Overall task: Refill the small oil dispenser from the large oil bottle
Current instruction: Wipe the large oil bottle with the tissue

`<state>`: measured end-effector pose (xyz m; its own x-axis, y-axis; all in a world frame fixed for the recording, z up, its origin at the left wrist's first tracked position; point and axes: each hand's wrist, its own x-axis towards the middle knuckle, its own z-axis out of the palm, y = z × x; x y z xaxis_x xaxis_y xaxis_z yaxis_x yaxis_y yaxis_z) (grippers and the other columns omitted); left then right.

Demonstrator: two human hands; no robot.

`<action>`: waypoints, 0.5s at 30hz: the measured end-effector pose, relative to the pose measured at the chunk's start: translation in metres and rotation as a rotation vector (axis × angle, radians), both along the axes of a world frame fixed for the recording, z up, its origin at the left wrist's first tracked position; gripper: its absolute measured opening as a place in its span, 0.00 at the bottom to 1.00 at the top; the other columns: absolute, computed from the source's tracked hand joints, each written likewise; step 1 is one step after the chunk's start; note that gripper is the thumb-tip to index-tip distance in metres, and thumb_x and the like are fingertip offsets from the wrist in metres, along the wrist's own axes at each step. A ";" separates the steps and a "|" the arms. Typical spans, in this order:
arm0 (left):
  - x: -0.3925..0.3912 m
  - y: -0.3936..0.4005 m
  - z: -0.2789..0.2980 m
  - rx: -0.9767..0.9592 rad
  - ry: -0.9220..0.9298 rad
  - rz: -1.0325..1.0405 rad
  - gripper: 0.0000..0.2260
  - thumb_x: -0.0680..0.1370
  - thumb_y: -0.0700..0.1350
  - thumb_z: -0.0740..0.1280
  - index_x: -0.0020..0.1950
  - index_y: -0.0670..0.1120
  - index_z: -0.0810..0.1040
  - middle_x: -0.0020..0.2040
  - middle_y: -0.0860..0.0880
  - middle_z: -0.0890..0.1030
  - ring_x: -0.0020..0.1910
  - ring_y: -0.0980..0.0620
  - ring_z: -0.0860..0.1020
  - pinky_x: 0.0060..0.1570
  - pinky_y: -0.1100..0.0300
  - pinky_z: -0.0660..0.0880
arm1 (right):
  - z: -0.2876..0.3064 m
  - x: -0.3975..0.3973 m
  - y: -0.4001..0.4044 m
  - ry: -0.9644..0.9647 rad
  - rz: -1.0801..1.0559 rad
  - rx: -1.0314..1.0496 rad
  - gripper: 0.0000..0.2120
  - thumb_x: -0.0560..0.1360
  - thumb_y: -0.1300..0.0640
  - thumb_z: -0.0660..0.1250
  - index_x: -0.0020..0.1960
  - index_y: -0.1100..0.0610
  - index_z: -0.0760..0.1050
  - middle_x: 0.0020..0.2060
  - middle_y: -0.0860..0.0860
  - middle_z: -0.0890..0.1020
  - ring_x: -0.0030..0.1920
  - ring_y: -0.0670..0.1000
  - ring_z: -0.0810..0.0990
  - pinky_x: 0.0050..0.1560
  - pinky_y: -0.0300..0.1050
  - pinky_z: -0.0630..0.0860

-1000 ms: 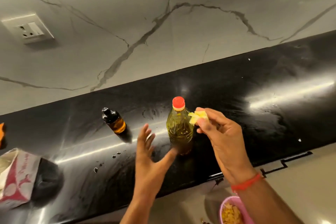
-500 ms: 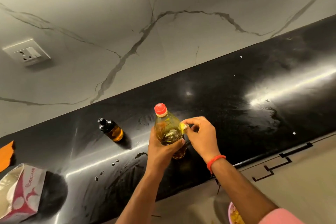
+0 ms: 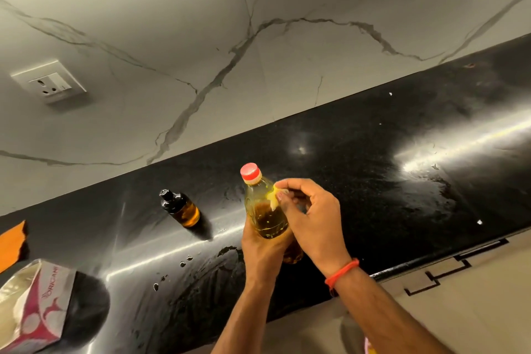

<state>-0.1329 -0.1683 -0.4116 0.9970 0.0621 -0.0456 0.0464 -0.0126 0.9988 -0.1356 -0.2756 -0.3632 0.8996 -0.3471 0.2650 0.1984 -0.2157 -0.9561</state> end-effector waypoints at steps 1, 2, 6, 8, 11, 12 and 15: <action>-0.002 0.001 0.003 -0.015 -0.001 0.008 0.25 0.68 0.40 0.81 0.62 0.49 0.78 0.54 0.45 0.86 0.54 0.46 0.85 0.58 0.44 0.81 | 0.004 0.005 -0.002 0.004 0.010 -0.011 0.07 0.76 0.59 0.73 0.53 0.53 0.84 0.47 0.45 0.85 0.50 0.45 0.84 0.52 0.45 0.83; -0.003 0.002 0.005 -0.028 -0.001 0.012 0.25 0.68 0.38 0.81 0.62 0.49 0.78 0.54 0.45 0.85 0.54 0.46 0.85 0.58 0.44 0.81 | 0.009 0.009 -0.005 0.014 0.026 -0.012 0.07 0.76 0.60 0.73 0.53 0.52 0.84 0.47 0.44 0.85 0.50 0.44 0.84 0.52 0.45 0.83; -0.012 0.012 0.024 -0.065 0.003 0.019 0.26 0.66 0.39 0.80 0.60 0.52 0.78 0.53 0.46 0.85 0.53 0.46 0.85 0.56 0.47 0.81 | 0.022 0.018 -0.017 0.114 0.147 0.067 0.09 0.76 0.63 0.73 0.51 0.51 0.86 0.44 0.45 0.87 0.49 0.43 0.85 0.53 0.47 0.83; -0.016 0.017 0.038 -0.075 -0.021 0.017 0.28 0.64 0.41 0.80 0.62 0.50 0.77 0.54 0.46 0.85 0.54 0.46 0.85 0.52 0.53 0.82 | 0.029 0.012 -0.014 0.119 0.184 0.093 0.10 0.76 0.63 0.73 0.50 0.49 0.86 0.44 0.44 0.87 0.48 0.42 0.85 0.53 0.48 0.84; -0.023 0.020 0.064 -0.118 -0.071 0.027 0.28 0.64 0.43 0.81 0.62 0.45 0.78 0.53 0.43 0.86 0.52 0.44 0.85 0.49 0.58 0.82 | 0.044 -0.011 0.001 -0.030 0.154 0.100 0.08 0.76 0.61 0.73 0.51 0.50 0.84 0.46 0.46 0.87 0.50 0.46 0.86 0.52 0.46 0.83; -0.026 0.021 0.073 -0.129 -0.094 0.020 0.26 0.64 0.43 0.81 0.61 0.45 0.79 0.52 0.42 0.86 0.51 0.42 0.85 0.48 0.57 0.82 | 0.050 -0.020 0.008 -0.105 0.136 0.081 0.07 0.77 0.61 0.73 0.52 0.51 0.84 0.46 0.46 0.86 0.51 0.47 0.85 0.52 0.44 0.82; -0.032 0.024 0.092 -0.108 -0.170 -0.029 0.19 0.66 0.44 0.81 0.56 0.50 0.82 0.50 0.43 0.86 0.48 0.44 0.86 0.48 0.55 0.82 | 0.065 -0.038 0.020 -0.303 0.054 -0.094 0.05 0.77 0.61 0.73 0.52 0.53 0.83 0.49 0.44 0.83 0.52 0.46 0.83 0.51 0.37 0.80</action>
